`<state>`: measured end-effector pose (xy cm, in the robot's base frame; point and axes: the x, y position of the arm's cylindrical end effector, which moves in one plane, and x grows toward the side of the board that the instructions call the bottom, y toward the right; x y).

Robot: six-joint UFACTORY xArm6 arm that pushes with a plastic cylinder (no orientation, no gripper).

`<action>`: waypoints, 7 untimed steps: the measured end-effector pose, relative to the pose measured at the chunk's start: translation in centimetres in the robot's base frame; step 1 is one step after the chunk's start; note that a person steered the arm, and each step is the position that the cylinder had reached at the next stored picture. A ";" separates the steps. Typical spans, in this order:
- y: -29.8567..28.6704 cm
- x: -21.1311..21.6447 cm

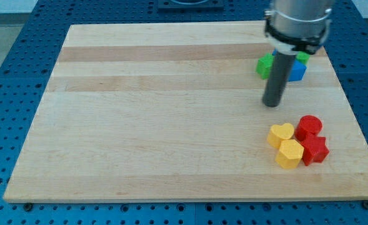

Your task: Move the green circle towards the top center

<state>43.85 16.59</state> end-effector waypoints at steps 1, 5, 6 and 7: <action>2.6 -3.4; 10.3 -8.4; 13.2 -8.4; 13.3 -10.6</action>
<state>33.30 29.87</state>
